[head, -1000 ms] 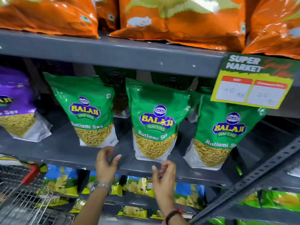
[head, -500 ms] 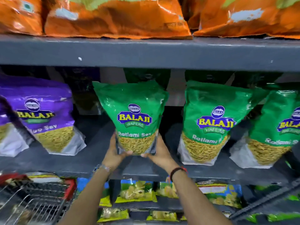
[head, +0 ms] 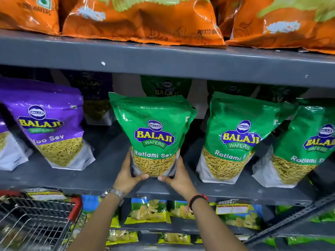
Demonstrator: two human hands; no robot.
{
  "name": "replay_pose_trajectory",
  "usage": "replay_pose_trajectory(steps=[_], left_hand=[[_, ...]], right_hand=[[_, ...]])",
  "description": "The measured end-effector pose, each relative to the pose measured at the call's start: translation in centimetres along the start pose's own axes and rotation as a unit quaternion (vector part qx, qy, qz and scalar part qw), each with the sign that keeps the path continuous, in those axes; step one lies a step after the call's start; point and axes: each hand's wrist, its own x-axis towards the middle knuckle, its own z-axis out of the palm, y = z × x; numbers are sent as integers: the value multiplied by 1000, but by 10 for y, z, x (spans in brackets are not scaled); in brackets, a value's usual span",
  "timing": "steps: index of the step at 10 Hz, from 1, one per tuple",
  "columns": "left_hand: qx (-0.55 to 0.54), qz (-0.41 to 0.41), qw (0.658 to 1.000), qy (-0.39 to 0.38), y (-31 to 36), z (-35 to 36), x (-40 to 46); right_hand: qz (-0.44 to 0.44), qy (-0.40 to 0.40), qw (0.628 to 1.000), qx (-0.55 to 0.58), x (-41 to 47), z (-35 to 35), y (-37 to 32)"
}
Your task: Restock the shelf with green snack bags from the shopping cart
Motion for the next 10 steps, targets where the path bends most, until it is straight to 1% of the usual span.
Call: replay_pose_trajectory(steps=[1, 2, 4, 6, 7, 8, 9, 10], left_hand=[[17, -14, 1000, 8, -4, 2, 0], [25, -21, 999, 33, -6, 5, -1], [33, -34, 999, 21, -7, 4, -4], [26, -17, 999, 12, 1, 6, -7], [23, 0, 1000, 9, 0, 7, -9], [37, -3, 999, 21, 2, 7, -12], [31, 14, 999, 29, 5, 6, -14], [42, 16, 995, 84, 10, 4, -24]], right_hand=[[22, -1, 1000, -18, 3, 0, 0], [32, 0, 999, -31, 5, 0, 2], [36, 3, 999, -33, 2, 1, 4], [31, 1, 999, -28, -1, 2, 4], [21, 17, 999, -20, -2, 4, 4], [25, 30, 999, -21, -8, 5, 2], [23, 39, 999, -13, -12, 5, 0], [15, 80, 997, 2, -28, 6, -8]])
